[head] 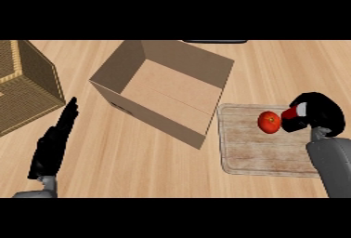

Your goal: Pick the can from the cutting board and place it in the cardboard box

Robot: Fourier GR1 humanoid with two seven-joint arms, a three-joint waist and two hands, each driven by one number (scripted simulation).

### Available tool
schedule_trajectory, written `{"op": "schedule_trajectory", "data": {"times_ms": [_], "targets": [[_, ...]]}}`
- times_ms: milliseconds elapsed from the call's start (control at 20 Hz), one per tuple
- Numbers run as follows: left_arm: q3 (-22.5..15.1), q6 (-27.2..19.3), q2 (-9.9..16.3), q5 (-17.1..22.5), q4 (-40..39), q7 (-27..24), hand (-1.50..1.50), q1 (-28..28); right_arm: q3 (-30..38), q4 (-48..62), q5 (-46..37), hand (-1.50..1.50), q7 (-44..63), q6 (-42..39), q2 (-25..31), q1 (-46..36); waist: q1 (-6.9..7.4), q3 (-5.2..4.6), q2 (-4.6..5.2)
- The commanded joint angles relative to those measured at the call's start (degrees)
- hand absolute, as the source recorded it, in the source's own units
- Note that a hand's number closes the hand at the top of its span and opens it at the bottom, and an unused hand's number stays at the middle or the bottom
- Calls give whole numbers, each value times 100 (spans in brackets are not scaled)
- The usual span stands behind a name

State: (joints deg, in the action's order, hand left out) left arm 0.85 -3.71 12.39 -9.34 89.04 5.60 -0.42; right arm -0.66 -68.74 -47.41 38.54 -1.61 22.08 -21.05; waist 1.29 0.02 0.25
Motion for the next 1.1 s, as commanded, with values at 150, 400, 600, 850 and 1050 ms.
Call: {"op": "schedule_trajectory", "data": {"times_ms": [150,400,600,850,1050], "targets": [[-183,145,-68,15,-25,-5,0,-258,-1361,-34,-139,150,-2954,-676,525,-680,413,23,133],[-87,-25,-97,-88,-185,-26,0,-242,-1191,963,-169,150,-4746,-17,897,-1284,161,14,76],[-119,-73,-126,-174,-116,-67,0,-153,-781,1925,272,150,-5707,-5,686,-1981,106,8,47],[-174,-74,-181,-170,17,112,0,-87,-194,1409,1577,150,-6309,-705,139,-2340,29,8,-4],[49,-53,-25,-148,-119,-94,0,-29,-23,1465,1993,150,-6645,-1340,116,-2789,-33,-2,-15]]}}
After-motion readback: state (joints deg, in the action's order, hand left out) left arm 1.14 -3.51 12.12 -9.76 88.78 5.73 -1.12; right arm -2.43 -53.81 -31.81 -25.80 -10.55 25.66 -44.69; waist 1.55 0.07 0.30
